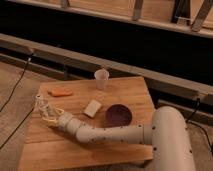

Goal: Stand the bottle upright

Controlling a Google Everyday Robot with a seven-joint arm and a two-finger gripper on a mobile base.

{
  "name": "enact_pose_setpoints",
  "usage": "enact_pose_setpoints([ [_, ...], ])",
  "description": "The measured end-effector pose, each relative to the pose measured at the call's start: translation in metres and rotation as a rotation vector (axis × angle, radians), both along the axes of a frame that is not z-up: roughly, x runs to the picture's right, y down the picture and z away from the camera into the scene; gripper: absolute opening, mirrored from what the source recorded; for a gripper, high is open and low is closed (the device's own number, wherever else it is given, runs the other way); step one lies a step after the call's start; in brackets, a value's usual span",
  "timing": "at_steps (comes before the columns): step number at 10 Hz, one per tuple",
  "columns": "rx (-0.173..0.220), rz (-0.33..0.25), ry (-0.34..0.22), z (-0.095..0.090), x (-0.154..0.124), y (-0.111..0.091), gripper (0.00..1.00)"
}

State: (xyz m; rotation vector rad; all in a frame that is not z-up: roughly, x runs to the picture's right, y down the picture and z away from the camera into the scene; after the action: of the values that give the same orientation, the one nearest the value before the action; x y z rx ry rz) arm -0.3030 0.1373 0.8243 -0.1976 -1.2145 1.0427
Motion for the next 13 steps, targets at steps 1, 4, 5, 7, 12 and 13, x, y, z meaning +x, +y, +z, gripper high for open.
enact_pose_setpoints([
  [1,0.0,-0.003,0.0,0.0,0.0,0.002,0.59],
  [4,-0.003,-0.019,0.002,0.001,0.001,0.006,0.7],
  [5,-0.004,-0.027,-0.001,0.001,0.001,0.008,0.7],
  [7,-0.005,-0.034,0.0,0.001,0.003,0.01,0.7],
  [12,-0.001,-0.06,0.01,0.0,0.008,0.013,0.7],
  [13,-0.002,-0.076,0.017,0.001,0.009,0.014,0.7],
])
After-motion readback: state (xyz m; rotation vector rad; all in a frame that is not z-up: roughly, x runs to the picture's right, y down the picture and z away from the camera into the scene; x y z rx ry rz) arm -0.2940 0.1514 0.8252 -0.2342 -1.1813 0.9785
